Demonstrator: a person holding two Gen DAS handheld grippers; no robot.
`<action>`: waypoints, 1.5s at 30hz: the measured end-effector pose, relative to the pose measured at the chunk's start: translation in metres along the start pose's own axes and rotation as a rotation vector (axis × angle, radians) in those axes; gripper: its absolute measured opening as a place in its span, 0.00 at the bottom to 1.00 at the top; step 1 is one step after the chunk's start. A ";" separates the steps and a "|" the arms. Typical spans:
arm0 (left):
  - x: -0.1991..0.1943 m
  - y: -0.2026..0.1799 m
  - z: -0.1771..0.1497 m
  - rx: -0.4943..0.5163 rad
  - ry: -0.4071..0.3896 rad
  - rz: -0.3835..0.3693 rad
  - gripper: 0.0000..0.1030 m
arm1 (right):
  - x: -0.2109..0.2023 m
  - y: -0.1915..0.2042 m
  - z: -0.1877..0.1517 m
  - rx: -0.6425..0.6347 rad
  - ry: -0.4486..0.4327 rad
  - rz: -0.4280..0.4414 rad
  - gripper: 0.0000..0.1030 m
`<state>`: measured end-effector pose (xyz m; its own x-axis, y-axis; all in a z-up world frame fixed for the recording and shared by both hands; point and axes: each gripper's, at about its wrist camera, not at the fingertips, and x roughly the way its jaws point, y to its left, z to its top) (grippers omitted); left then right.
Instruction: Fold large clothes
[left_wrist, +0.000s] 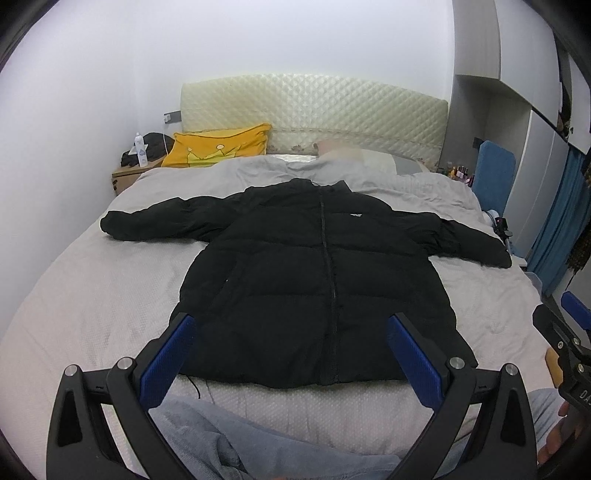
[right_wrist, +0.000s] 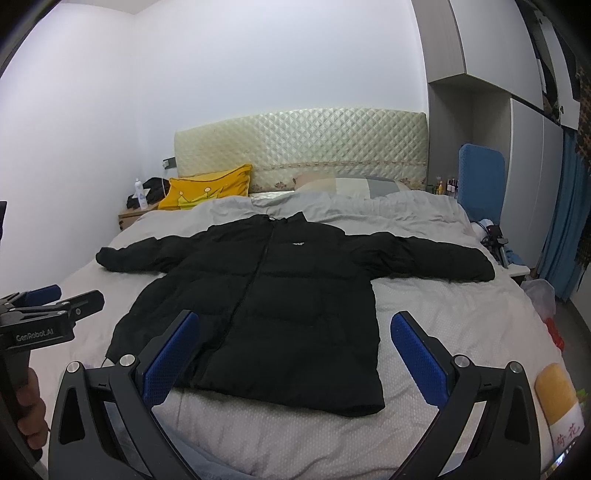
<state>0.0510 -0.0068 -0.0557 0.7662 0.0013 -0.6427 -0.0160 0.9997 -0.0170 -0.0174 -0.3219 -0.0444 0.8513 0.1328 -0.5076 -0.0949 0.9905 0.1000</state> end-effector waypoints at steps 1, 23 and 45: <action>0.000 0.001 0.000 -0.001 -0.001 0.001 1.00 | -0.001 -0.001 -0.001 0.000 0.000 -0.001 1.00; -0.002 0.007 -0.005 -0.020 0.014 -0.009 1.00 | -0.004 -0.003 -0.003 0.002 0.003 -0.004 1.00; 0.000 0.007 -0.005 -0.021 0.020 -0.015 1.00 | -0.002 -0.001 -0.001 0.001 0.010 0.001 1.00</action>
<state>0.0479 -0.0003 -0.0593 0.7532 -0.0143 -0.6576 -0.0180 0.9989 -0.0424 -0.0193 -0.3235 -0.0448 0.8458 0.1345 -0.5163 -0.0956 0.9903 0.1012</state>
